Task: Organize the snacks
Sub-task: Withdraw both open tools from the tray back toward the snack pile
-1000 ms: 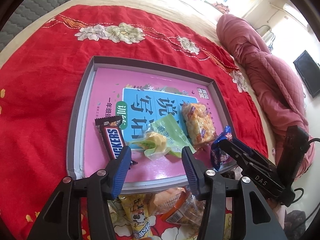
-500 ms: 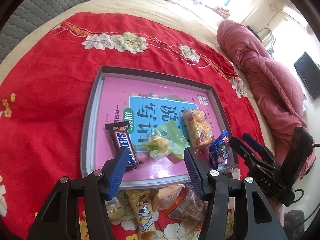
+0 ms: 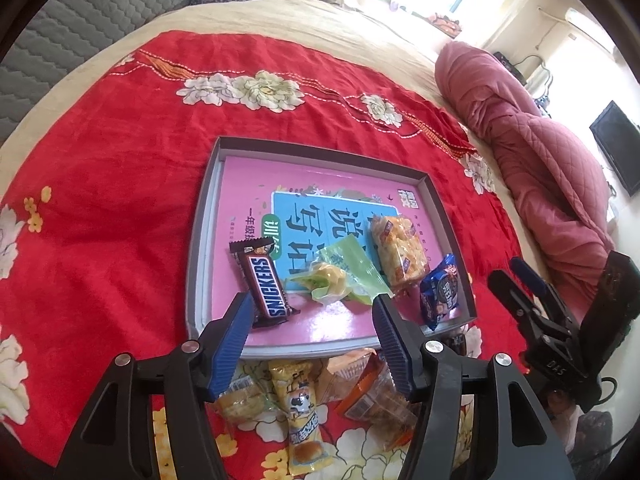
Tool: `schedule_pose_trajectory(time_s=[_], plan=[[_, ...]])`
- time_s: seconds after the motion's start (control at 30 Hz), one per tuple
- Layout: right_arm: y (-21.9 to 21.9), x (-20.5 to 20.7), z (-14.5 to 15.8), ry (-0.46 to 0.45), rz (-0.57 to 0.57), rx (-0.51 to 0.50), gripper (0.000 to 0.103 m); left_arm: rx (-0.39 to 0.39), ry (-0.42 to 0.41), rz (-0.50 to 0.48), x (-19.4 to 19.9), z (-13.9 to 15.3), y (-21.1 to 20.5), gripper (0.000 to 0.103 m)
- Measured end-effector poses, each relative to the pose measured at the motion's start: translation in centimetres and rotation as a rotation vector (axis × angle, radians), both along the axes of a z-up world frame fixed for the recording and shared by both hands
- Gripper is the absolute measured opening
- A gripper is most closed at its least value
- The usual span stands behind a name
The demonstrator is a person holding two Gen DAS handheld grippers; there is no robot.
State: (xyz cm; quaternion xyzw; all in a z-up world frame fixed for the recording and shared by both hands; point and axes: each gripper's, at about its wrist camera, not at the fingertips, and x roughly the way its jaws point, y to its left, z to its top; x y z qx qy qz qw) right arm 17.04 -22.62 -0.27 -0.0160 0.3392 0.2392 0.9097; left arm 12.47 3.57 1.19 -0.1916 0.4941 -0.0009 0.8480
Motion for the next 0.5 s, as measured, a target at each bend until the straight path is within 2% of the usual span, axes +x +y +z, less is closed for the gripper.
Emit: schedule_pose_trajectory(time_s=[0.17, 0.5], plan=[[-0.5, -0.8, 0.9, -0.020, 0.011, 0.039, 0.101, 0.008, -0.005, 0.002, -0.6, 0.5, 0.1, 0.064], [-1.7, -1.2, 1.6, 0.016, 0.045, 0.154, 0.101, 0.017, -0.005, -0.004, -1.4, 0.9, 0.2, 0.064]])
